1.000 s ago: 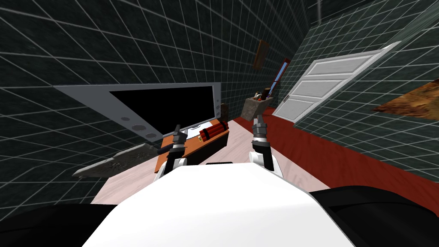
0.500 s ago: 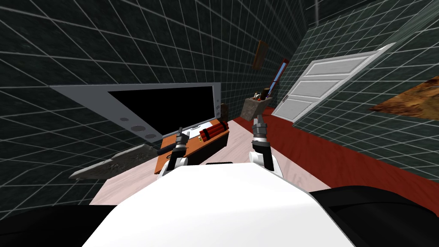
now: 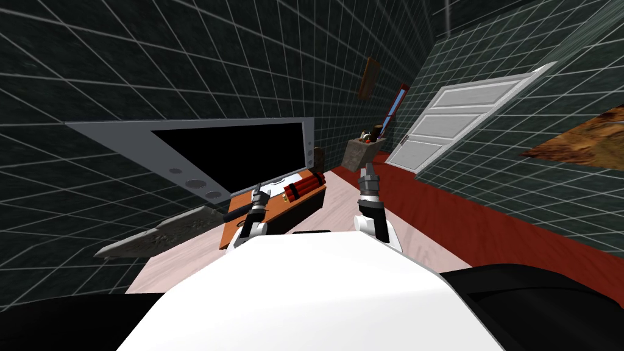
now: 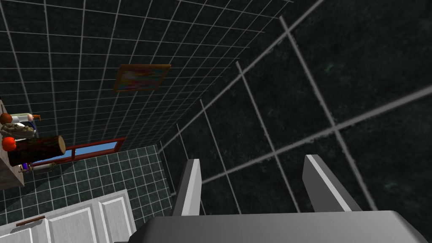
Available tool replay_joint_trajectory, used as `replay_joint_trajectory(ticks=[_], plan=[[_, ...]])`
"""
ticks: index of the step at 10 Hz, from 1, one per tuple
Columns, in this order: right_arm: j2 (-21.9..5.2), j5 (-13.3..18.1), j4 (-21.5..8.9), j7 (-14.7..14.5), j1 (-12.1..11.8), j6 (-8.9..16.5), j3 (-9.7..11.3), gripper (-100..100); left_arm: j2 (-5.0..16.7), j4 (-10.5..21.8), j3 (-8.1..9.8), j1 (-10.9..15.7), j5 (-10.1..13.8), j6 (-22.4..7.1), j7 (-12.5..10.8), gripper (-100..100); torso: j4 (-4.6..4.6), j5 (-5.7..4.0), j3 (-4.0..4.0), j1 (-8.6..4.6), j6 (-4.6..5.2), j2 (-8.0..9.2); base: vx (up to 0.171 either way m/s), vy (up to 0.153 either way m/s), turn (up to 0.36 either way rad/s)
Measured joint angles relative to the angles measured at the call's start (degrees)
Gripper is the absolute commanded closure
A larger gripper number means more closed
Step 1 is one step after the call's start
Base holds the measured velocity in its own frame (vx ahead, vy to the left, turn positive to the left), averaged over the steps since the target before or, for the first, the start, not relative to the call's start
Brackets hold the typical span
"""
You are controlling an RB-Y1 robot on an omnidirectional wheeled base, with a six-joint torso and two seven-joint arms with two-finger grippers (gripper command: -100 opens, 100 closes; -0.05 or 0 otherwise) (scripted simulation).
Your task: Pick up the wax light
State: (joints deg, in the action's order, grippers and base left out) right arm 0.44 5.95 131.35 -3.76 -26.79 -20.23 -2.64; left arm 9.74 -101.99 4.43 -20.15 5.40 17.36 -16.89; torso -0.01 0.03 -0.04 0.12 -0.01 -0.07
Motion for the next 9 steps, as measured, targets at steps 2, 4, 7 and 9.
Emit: replay_joint_trajectory(ticks=[2,4,7,9], plan=[[0.0,0.0,0.0,0.0,0.0,0.0,0.0,0,0.46,3.81,0.27,1.43,0.84,0.05,-1.06,-100,0.0,0.0,0.0,0.0,0.0,0.01,0.012,0.037,-0.027],[0.0,0.0,0.0,0.0,0.0,0.0,0.0,0,1.18,7.3,0.86,3.32,2.06,-1.19,-2.66,-100,0.0,0.01,0.0,0.03,-0.01,0.01,0.008,0.034,-0.017],[0.0,0.0,0.0,0.0,0.0,0.0,0.0,0,1.24,12.93,1.34,5.46,3.28,-1.54,-4.33,-100,0.01,0.0,0.02,0.0,0.0,0.02,0.005,0.028,-0.015],[0.0,0.0,0.0,0.0,0.0,0.0,0.0,0,1.42,16.02,1.84,7.11,4.1,-2.57,-5.43,-100,0.01,-0.01,0.02,-0.03,0.0,0.04,0.003,0.025,-0.02]])
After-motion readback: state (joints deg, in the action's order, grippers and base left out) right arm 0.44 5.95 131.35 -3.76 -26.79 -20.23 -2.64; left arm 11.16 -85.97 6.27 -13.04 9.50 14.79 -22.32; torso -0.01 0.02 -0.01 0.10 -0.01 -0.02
